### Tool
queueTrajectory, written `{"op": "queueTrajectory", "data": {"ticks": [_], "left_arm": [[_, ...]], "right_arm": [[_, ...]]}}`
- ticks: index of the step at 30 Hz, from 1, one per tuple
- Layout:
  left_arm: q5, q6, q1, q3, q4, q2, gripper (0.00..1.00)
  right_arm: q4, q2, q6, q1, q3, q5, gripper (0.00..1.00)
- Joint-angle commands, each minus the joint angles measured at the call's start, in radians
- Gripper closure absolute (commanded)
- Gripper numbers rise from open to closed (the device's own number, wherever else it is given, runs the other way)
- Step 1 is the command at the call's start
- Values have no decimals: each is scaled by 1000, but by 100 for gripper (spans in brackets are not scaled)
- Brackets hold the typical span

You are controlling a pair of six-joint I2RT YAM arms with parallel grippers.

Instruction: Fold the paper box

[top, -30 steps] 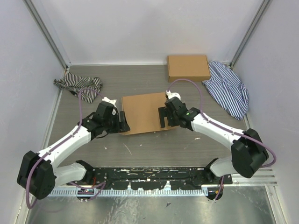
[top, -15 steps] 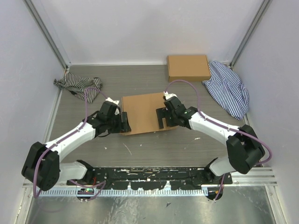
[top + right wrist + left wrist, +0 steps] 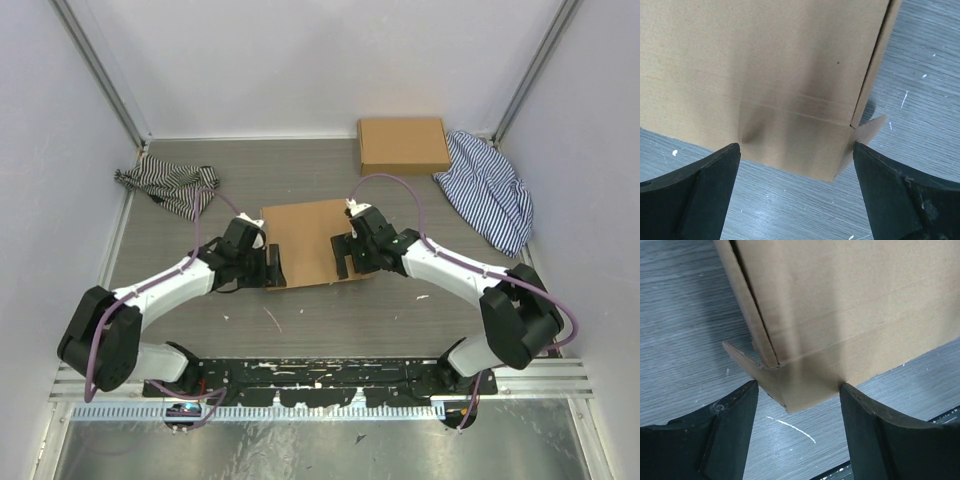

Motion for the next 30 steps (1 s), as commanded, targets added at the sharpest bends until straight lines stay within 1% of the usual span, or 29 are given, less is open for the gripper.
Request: {"op": "queueTrajectory", "data": {"ticks": [1, 4, 10, 15, 22, 26, 30], "left_arm": [[49, 4, -20, 32, 37, 4, 28], [67, 4, -27, 31, 37, -10, 28], [88, 1, -28, 31, 19, -52, 29], [85, 2, -28, 68, -72, -101, 30], [56, 18, -28, 141, -221, -118, 30], [42, 25, -28, 153, -265, -117, 30], [41, 29, -28, 144, -281, -104, 31]], "right_arm": [[42, -6, -20, 1, 5, -92, 2], [39, -24, -19, 0, -1, -130, 3], [22, -68, -11, 0, -2, -156, 4], [-15, -102, 2, -1, 20, -166, 4], [-88, -121, 10, 0, 58, -153, 6], [-127, -118, 13, 0, 66, -119, 7], [-128, -110, 19, 0, 53, -146, 7]]}}
